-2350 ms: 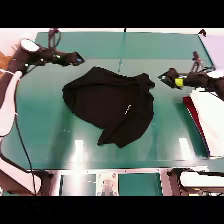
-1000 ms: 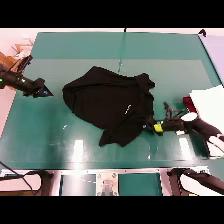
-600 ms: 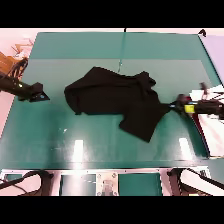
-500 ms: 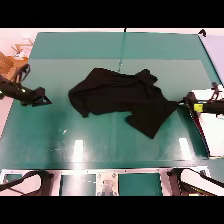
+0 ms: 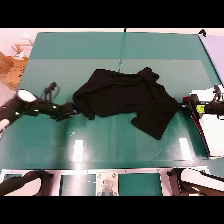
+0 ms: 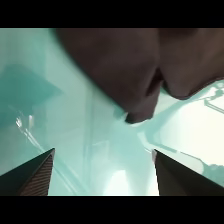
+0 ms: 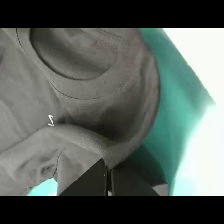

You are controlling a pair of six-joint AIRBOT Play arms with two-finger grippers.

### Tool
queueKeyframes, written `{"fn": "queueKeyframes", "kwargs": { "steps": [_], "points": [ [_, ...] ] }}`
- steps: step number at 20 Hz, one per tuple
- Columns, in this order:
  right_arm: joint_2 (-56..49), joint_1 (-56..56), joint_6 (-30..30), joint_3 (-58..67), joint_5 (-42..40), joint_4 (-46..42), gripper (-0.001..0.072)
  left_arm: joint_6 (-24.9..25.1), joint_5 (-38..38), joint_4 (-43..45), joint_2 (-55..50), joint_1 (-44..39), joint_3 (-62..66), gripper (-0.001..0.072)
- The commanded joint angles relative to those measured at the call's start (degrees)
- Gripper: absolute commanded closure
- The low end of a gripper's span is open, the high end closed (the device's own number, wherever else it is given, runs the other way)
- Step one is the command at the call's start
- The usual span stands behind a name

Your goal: Fold the shirts.

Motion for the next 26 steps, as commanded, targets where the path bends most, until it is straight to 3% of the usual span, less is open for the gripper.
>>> {"fn": "queueKeyframes", "kwargs": {
  "steps": [1, 8, 9, 10, 11, 12, 13, 14, 20, 26],
  "points": [
    [-0.6, 0.7, -0.5, 0.1, -1.1, 0.2, 0.0698, -4.5, 10.7, -0.8, -0.6, -9.5, -2.3, -0.0001],
    [-0.7, 0.7, -0.5, 0.1, -2.1, 0.2, 0.07, -5.8, 19.9, -4.1, -6.0, -17.9, -2.4, 0.0],
    [-0.7, 0.7, -0.5, 0.1, -2.2, 0.2, 0.07, -5.9, 20.9, -4.5, -6.4, -17.9, -2.4, 0.0087],
    [-0.7, 0.7, -0.4, 0.1, -2.3, 0.2, 0.07, -5.7, 21.6, -4.5, -6.7, -17.9, -2.4, 0.0296],
    [-0.7, 0.7, -0.4, 0.1, -2.5, 0.2, 0.07, -5.7, 21.9, -4.6, -7.0, -17.9, -2.4, 0.0352],
    [-0.7, 0.7, -0.4, 0.1, -2.5, 0.2, 0.07, -5.7, 21.6, -4.8, -7.1, -17.9, -2.4, 0.0355],
    [-0.7, 0.7, -0.4, 0.1, -2.5, 0.2, 0.07, -5.5, 20.8, -4.8, -7.1, -17.9, -2.4, 0.0589],
    [-0.7, 0.7, -0.4, 0.1, -2.4, 0.2, 0.0699, -4.6, 19.7, -4.9, -7.0, -17.7, -2.3, 0.0684],
    [0.3, 0.7, -0.8, 0.3, 1.3, 3.2, 0.07, -3.7, 5.0, 1.5, 0.4, -8.9, 5.0, 0.0686],
    [11.8, 0.7, -1.5, 5.7, 5.6, 9.4, 0.0701, -2.1, -9.5, 6.4, 15.7, 5.0, 26.7, 0.0686]
  ]
}}
